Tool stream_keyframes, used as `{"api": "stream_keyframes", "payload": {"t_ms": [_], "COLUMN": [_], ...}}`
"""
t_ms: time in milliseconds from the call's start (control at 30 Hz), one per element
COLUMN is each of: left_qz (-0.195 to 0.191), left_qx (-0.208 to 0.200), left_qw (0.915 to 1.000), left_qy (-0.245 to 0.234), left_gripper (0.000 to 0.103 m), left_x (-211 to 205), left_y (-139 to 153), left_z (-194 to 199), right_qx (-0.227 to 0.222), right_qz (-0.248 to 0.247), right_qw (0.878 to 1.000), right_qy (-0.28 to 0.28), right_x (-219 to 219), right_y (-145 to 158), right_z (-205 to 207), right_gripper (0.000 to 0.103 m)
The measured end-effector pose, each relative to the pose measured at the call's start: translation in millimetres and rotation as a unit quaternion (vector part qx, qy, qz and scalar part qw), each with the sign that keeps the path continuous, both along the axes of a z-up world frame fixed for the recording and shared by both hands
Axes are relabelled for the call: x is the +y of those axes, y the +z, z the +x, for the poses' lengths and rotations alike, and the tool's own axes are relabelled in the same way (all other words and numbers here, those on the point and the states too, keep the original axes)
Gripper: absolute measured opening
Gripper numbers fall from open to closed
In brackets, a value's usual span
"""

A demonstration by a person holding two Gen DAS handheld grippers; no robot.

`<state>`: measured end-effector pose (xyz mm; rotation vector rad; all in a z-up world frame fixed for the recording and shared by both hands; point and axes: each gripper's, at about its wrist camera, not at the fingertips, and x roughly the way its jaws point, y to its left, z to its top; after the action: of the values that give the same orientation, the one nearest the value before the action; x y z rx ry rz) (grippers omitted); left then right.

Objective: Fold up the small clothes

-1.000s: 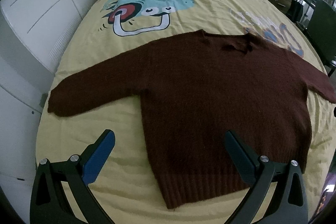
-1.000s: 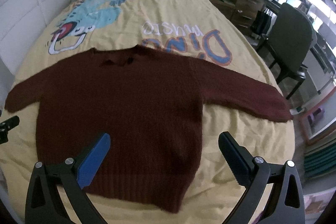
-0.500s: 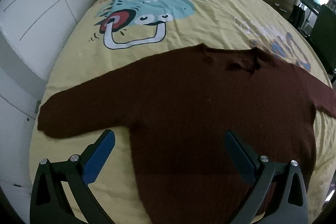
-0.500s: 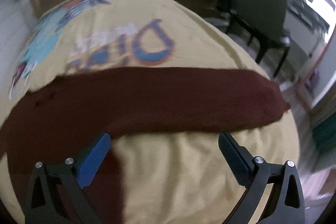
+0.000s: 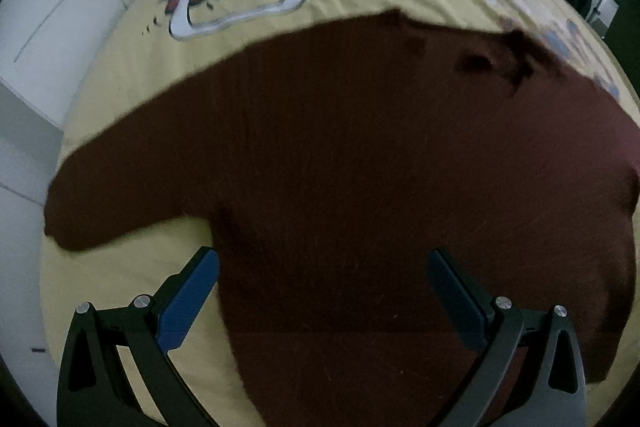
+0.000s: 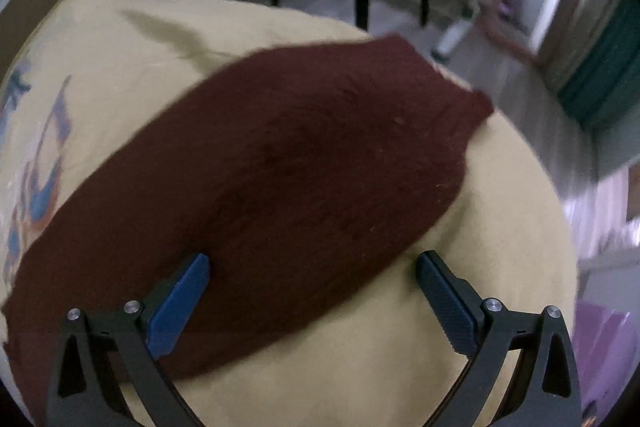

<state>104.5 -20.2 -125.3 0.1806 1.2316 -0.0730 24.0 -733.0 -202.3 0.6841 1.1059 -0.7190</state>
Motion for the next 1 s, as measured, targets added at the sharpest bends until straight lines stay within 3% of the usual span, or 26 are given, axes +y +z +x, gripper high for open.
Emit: {"api": "stream_keyframes", "payload": {"t_ms": [100,133,200,267,333,433,667,833,1000], "left_qz": [0.002,0.003,0.003,0.003,0.0,-0.003,-0.006,-0.019,-0.027], "left_qx": [0.015,0.018,0.02,0.022,0.024,0.02,0.003,-0.005,-0.018], "left_qw": [0.9999,0.9998,0.9997,0.9996,0.9995,0.9997,0.9998,0.9996,0.9994], "left_qy": [0.007,0.008,0.011,0.015,0.019,0.016,0.017,0.022,0.015], "left_gripper": [0.102,0.102,0.102,0.102,0.102,0.102,0.102,0.102,0.102], "left_x": [4.0,5.6,8.6,11.7,14.9,17.5,23.0,28.3,30.5], "left_y": [-12.5,-14.5,-17.4,-19.0,-18.4,-13.9,-5.1,3.4,13.7], "left_z": [-1.8,-2.9,-3.9,-5.1,-6.1,-8.2,-12.8,-11.7,-9.3], "right_qx": [0.01,0.015,0.009,0.004,-0.002,-0.002,-0.068,-0.123,-0.161], "right_qz": [-0.001,-0.002,0.009,0.022,0.027,0.011,-0.015,-0.033,-0.04], "right_qw": [1.0,1.0,1.0,0.999,0.999,0.997,0.988,0.972,0.952], "right_qy": [0.001,0.009,0.017,0.028,0.046,0.071,0.138,0.199,0.258], "right_x": [-5.4,-5.6,-7.8,-6.0,-0.3,8.5,62.4,123.0,188.0], "right_y": [-2.6,-1.9,1.3,5.1,12.9,28.2,96.7,155.6,194.6], "right_z": [8.6,13.2,19.3,28.7,39.0,46.4,53.6,71.3,96.6], "right_gripper": [0.101,0.094,0.07,0.035,0.012,0.011,0.01,0.01,0.01]}}
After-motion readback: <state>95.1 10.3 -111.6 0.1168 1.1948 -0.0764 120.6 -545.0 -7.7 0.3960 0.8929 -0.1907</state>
